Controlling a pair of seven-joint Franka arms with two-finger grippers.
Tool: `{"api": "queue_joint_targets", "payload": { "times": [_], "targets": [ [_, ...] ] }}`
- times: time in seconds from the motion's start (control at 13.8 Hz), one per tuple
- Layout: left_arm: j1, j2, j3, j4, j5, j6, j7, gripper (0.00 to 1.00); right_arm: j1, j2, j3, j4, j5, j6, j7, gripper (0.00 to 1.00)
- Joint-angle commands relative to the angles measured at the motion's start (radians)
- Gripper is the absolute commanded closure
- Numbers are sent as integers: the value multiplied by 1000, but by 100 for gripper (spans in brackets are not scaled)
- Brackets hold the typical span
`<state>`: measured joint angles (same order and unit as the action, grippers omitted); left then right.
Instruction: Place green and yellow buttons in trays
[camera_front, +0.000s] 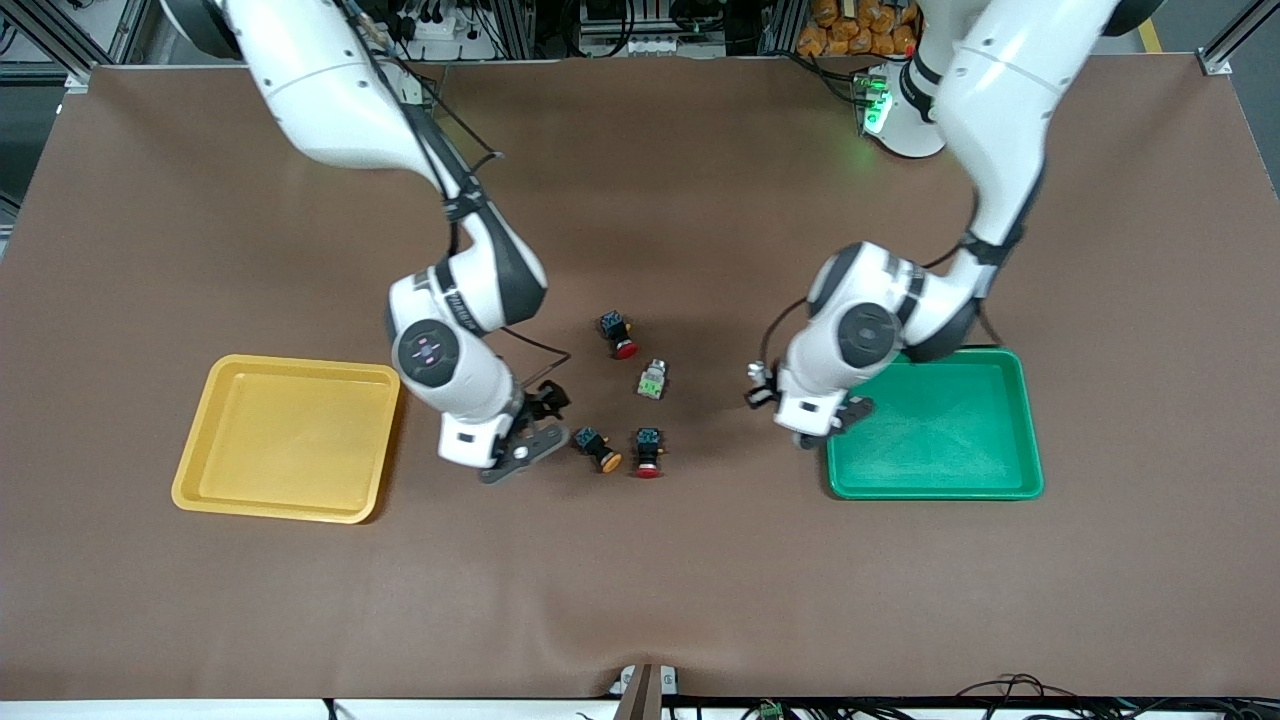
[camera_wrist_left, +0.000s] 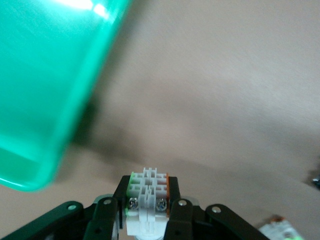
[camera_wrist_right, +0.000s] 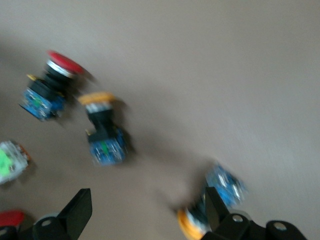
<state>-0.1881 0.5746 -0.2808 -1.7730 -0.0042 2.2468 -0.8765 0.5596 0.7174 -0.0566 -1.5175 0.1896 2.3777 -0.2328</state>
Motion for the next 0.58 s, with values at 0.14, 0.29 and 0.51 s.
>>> {"api": "queue_joint_targets", "payload": {
  "times": [0.14, 0.29, 0.51],
  "targets": [
    [166, -30, 8, -16, 134, -64, 241, 100, 85, 119, 3, 39, 1, 212, -85, 0],
    [225, -12, 8, -16, 205, -62, 307, 100, 102, 143, 4, 39, 20, 242, -83, 0],
    [280, -4, 6, -25, 390, -61, 321, 100, 100, 178, 6, 39, 40, 317, -85, 0]
  ]
}}
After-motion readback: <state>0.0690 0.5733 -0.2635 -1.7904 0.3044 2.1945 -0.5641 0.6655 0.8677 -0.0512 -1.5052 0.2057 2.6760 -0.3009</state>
